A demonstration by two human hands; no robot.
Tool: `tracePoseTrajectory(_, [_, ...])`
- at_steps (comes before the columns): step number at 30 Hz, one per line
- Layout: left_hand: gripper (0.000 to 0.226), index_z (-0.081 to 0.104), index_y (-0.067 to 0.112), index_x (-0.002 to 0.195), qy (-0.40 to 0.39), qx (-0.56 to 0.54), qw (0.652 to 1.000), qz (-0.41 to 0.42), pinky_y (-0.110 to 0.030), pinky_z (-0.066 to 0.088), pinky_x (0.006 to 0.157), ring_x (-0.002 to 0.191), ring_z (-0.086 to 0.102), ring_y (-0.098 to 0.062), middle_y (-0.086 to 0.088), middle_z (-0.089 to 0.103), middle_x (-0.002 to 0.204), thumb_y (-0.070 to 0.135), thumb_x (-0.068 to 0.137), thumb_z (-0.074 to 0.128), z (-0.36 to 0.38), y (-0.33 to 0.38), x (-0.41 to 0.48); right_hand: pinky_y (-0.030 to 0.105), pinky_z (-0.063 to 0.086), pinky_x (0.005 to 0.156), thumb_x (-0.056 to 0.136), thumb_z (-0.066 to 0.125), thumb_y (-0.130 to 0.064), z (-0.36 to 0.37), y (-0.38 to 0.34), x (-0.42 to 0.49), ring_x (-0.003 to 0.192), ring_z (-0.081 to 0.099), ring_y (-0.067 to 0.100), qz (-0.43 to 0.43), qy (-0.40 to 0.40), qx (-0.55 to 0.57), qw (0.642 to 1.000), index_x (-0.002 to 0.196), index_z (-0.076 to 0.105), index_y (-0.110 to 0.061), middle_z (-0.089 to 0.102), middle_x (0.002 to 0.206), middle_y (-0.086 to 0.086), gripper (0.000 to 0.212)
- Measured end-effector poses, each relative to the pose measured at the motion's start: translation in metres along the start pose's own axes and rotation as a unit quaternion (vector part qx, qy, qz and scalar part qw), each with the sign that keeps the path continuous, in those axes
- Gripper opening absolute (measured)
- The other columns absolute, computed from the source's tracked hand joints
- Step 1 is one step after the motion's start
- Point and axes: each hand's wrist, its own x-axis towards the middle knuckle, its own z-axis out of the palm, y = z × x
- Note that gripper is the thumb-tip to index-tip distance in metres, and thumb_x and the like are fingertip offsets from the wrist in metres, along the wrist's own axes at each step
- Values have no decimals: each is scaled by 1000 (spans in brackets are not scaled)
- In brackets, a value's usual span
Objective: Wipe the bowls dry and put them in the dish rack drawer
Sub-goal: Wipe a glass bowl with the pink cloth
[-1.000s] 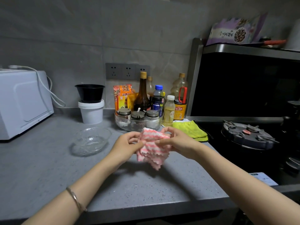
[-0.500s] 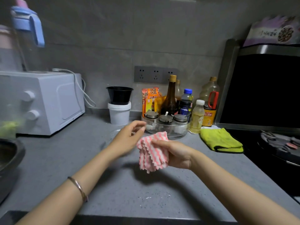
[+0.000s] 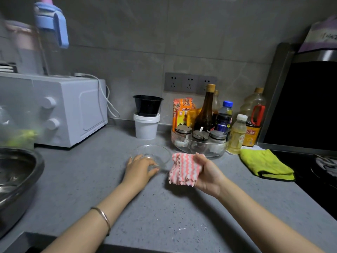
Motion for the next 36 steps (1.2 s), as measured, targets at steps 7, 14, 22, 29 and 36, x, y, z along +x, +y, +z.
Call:
tracePoseTrajectory(7, [24,70,23,111,38,-105,994,4,-38,21,113,139,31,-26,0,65,123,29,89,62,8,-8,0,51,39,97,97,42,-34,2,3,-6,101,57,38,3,6,5,1000,114,52,12,59,116,31,50])
tracePoseTrajectory(14, [18,73,22,100,87,-211,973,35,-44,26,111,125,47,-17,5,68,109,32,89,61,-6,8,-4,51,42,94,98,41,-33,-7,-9,-19,84,66,36,-34,19,33,999,104,54,10,67,96,27,46])
tracePoseTrajectory(22, [18,68,15,94,24,-497,867,-7,-12,48,68,74,66,-1,9,72,96,22,94,53,-43,44,-30,48,37,104,100,39,-32,-10,-34,-50,103,60,32,-152,46,42,986,106,52,5,63,103,22,39])
tracePoseTrajectory(29, [27,60,12,83,-24,-582,812,-39,-14,48,51,54,60,-4,10,69,70,30,96,45,-56,78,-54,38,50,86,98,42,-38,-5,-37,-80,97,66,20,-325,72,-108,937,104,65,-16,69,106,7,33])
tracePoseTrajectory(36, [39,61,13,80,-4,-597,794,-111,-18,46,50,51,59,-3,6,71,73,42,97,41,-50,104,-68,21,22,113,95,16,-59,7,11,-90,137,26,-6,-480,-7,-529,700,133,51,-29,41,145,-19,59])
